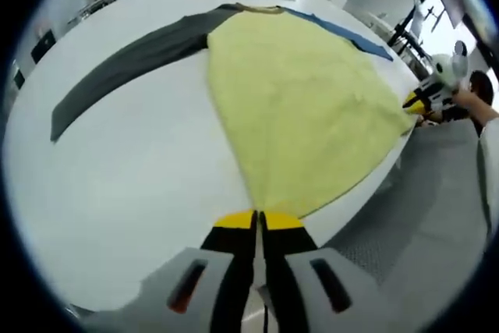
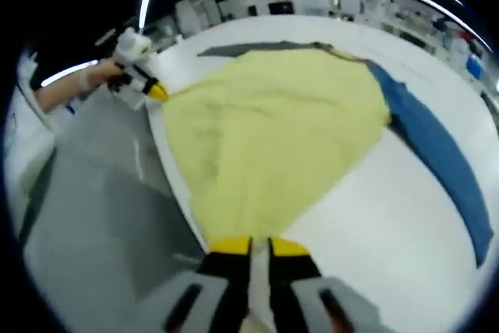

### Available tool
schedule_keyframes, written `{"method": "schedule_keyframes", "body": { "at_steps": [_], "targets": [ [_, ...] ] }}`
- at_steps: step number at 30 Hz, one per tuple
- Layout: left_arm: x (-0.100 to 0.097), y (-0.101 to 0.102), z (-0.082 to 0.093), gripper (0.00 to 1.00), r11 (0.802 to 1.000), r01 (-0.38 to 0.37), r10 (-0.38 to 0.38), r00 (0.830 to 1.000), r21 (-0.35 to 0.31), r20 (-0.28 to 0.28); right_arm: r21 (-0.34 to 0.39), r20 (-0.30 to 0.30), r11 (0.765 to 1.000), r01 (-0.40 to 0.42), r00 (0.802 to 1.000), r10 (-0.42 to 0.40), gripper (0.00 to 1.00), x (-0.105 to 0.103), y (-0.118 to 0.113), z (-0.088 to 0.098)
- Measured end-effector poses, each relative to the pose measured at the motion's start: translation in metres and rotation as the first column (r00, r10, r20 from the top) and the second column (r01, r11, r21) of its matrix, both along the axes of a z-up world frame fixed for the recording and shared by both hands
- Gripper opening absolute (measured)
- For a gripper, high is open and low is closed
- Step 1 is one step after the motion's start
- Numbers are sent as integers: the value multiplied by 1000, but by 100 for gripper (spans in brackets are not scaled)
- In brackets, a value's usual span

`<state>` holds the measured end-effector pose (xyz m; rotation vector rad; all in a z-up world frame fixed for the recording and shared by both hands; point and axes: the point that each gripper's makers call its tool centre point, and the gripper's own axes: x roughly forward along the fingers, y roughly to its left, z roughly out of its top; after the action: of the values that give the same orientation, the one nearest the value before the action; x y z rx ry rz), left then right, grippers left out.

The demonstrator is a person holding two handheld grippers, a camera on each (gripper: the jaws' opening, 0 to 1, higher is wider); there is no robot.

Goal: Fold the garment on the visible template until the final outline fits inside the template.

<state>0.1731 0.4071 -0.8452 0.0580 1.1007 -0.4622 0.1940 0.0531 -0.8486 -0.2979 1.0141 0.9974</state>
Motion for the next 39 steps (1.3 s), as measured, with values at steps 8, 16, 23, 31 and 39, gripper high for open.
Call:
{"method": "schedule_keyframes", "body": {
  "at_steps": [8,16,23,31,39],
  "targets": [
    [0,0,1,0,1000,-7,7,1000,0,1,-35,30,999,-8,999,9,0,4,-5,-2],
    [-4,-4,1,0,1000,-7,7,1000,-13,-5,-85,65,996,-3,998,8,0,13,-18,-2],
    [-5,-4,-2,0,1000,-8,8,1000,-16,-6,-99,64,995,-12,998,18,0,12,-19,-3],
    [-4,-5,-2,0,999,-23,23,1000,-27,0,-125,51,992,-32,998,38,0,8,-21,-4],
    [-3,-5,-3,0,998,-42,42,999,-50,9,-115,41,993,-29,999,34,0,9,-21,-5]
  ]
}}
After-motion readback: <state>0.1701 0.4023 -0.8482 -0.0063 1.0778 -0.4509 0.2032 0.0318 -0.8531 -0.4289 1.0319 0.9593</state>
